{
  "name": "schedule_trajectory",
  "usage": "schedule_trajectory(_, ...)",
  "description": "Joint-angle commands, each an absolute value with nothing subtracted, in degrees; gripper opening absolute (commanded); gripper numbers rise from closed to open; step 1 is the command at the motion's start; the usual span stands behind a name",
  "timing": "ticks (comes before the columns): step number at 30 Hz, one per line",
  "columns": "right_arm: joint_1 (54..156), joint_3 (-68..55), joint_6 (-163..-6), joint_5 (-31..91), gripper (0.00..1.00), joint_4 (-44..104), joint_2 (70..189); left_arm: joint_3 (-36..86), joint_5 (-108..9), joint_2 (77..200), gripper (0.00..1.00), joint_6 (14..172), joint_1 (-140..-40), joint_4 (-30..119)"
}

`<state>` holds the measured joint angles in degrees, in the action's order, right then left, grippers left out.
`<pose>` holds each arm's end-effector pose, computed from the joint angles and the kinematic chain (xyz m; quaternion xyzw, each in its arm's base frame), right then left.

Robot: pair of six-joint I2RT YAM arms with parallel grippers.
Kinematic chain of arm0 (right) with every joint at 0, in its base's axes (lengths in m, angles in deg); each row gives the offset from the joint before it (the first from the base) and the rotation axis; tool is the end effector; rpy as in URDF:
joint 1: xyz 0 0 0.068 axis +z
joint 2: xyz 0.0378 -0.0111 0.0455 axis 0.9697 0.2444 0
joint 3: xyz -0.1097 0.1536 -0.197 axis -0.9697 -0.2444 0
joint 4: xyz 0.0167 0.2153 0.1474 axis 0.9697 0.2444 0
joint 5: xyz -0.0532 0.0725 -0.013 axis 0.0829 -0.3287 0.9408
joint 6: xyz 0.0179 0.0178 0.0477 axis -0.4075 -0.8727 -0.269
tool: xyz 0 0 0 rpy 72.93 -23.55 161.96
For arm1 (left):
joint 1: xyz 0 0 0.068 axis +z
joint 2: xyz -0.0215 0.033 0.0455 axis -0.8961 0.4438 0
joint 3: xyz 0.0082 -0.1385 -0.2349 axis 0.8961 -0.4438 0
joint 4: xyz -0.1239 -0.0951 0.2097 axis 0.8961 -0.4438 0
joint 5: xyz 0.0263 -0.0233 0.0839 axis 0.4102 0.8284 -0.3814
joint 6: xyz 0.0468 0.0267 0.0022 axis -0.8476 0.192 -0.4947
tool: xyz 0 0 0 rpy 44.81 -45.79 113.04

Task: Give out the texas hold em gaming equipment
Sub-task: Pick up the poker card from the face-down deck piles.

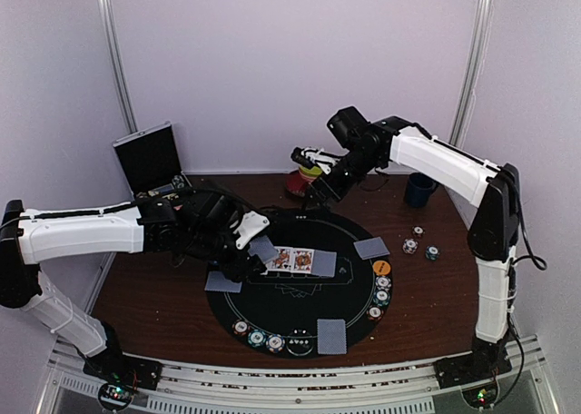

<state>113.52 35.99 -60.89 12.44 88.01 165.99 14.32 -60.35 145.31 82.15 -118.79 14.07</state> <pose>0.3421 0.2832 0.3193 -0.4838 0.8058 0.2535 0.2287 0.1770 -0.2510 0.2603 0.4225 0.8368 -0.1427 0.3175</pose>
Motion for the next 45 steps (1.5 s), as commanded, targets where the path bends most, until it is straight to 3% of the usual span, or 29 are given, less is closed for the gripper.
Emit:
schedule_trajectory(1, 111.0, 26.1, -76.6, -9.4, 0.88, 75.7, 163.9, 14.3, -60.7, 143.8, 0.63, 82.8, -119.0, 16.3)
schedule_trajectory(6, 111.6, 15.6, -89.5, -19.3, 0.86, 59.2, 162.0, 14.1, -61.0, 143.2, 0.63, 82.7, -119.0, 16.8)
schedule_trajectory(15, 113.6, 7.9, -104.0, -25.5, 0.84, 39.7, 160.2, 14.1, -61.1, 143.2, 0.63, 82.6, -119.0, 16.8)
schedule_trajectory(34, 120.5, 11.2, -103.2, -23.5, 0.80, 43.7, 165.2, 13.8, -61.0, 142.4, 0.63, 82.6, -119.0, 16.9)
schedule_trajectory(45, 123.1, 12.3, -105.8, -26.0, 0.65, 43.4, 168.8, 13.9, -61.0, 142.4, 0.63, 82.7, -119.0, 16.9)
